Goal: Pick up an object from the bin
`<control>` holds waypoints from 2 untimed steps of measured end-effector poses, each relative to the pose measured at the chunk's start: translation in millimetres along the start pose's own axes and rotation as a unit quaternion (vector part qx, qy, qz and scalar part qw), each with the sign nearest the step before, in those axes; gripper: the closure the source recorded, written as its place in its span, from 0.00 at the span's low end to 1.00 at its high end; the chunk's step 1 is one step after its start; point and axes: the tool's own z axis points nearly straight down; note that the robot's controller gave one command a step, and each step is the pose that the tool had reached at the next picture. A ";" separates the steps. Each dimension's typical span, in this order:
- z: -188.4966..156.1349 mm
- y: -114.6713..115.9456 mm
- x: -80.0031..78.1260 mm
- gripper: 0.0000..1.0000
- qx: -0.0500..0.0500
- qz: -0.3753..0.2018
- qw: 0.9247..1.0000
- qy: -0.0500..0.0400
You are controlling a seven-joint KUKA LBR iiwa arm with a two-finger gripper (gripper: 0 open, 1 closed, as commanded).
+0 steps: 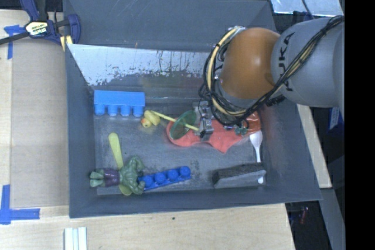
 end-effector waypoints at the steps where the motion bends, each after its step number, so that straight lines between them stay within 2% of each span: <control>1: 23.0 13.7 41.8 1.00 0.001 0.005 1.000 -0.006; 2: 12.1 2.7 40.3 1.00 0.001 0.010 1.000 -0.003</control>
Offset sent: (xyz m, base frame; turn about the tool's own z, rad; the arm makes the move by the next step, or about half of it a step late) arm -0.0083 -0.0123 -0.0019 0.0279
